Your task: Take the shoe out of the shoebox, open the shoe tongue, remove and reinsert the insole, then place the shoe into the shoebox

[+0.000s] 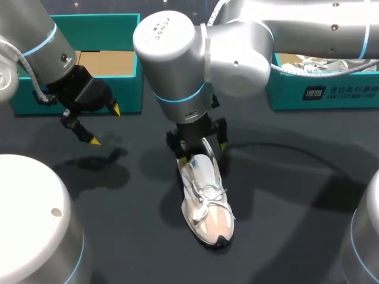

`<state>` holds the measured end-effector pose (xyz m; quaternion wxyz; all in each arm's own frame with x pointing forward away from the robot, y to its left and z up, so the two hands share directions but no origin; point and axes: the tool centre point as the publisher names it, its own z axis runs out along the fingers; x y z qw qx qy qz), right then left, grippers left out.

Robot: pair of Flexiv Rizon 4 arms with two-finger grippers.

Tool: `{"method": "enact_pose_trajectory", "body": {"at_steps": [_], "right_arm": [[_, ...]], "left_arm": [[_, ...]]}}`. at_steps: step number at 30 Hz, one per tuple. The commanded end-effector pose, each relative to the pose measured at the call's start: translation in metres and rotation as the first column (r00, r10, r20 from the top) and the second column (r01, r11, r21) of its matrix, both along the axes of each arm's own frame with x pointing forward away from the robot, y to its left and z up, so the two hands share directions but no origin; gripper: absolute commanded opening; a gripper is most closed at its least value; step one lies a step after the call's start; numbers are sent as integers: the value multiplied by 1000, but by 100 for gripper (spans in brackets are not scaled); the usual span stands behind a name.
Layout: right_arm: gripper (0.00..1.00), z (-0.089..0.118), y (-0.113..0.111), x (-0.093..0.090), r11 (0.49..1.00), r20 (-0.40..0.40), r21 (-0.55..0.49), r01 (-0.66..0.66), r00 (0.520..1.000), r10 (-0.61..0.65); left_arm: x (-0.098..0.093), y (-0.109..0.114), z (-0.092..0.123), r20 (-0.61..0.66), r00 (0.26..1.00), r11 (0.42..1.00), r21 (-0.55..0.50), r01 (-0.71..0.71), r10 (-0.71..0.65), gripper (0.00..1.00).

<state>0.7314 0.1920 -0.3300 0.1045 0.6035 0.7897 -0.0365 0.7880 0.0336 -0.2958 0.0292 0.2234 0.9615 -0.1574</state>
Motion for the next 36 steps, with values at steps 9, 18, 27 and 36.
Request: {"method": "enact_pose_trajectory", "body": {"at_steps": [9, 18, 27, 36], "right_arm": [[84, 27, -4, -4, 997, 98, 70, -10, 995, 3], [58, 42, -2, -29, 995, 132, 100, -30, 991, 16], [46, 46, -8, -67, 995, 133, 96, -22, 991, 9], [46, 30, -15, -82, 994, 97, 107, -3, 995, -7]], "left_arm": [[-1, 1, 1, 2, 1000, 1000, 2, 0, 0, 100], [-1, 1, 1, 2, 1000, 1000, 2, 0, 0, 100], [-1, 1, 1, 2, 1000, 1000, 2, 0, 0, 100], [-1, 1, 1, 2, 1000, 1000, 2, 0, 0, 100]]}}
